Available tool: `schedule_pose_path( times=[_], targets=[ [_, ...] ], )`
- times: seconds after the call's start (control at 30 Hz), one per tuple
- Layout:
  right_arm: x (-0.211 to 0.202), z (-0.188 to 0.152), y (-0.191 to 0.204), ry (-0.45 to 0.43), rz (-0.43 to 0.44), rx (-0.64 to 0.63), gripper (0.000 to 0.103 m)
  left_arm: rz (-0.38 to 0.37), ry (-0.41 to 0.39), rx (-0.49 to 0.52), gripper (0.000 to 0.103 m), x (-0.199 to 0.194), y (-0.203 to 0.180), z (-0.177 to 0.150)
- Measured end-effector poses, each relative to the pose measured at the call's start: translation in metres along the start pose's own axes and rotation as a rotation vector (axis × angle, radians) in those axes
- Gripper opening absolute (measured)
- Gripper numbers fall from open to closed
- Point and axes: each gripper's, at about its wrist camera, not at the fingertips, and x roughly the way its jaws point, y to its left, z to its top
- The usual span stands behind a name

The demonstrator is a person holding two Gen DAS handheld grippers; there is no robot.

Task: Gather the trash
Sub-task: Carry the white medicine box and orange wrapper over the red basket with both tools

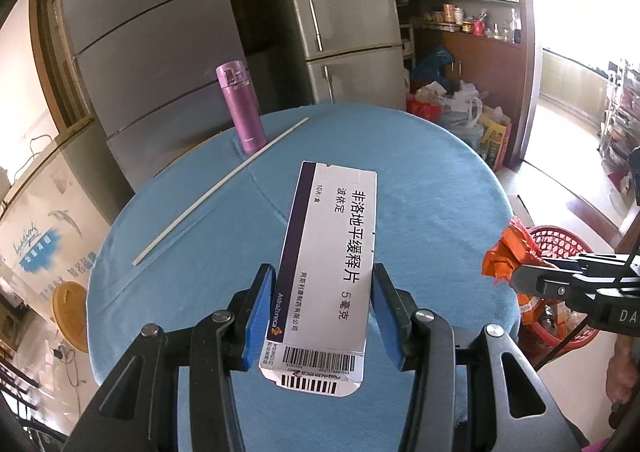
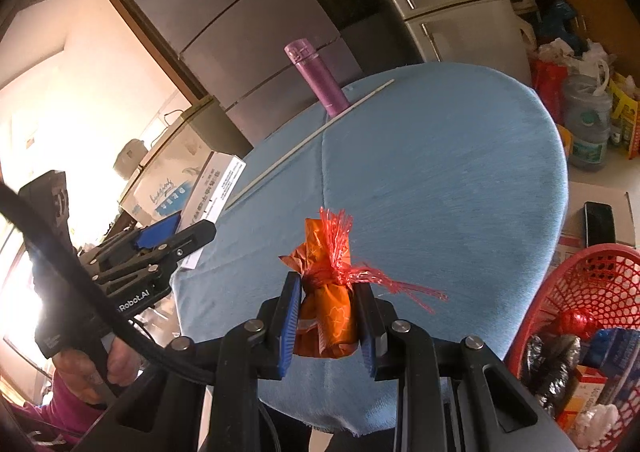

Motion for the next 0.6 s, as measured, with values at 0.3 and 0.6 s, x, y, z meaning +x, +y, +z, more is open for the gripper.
schedule_pose_path(
  times=[0.3, 0.6],
  targets=[
    [-0.018, -0.001, -0.012, -0.035, -0.015, 0.028, 0.028, -0.019, -0.007, 0.048, 0.049, -0.004, -0.020, 0.004],
    [-0.031, -0.001, -0.031, -0.058, -0.030, 0.063, 0.028, -0.038, -0.004, 0.088, 0.049, -0.001, -0.040, 0.012]
  ],
)
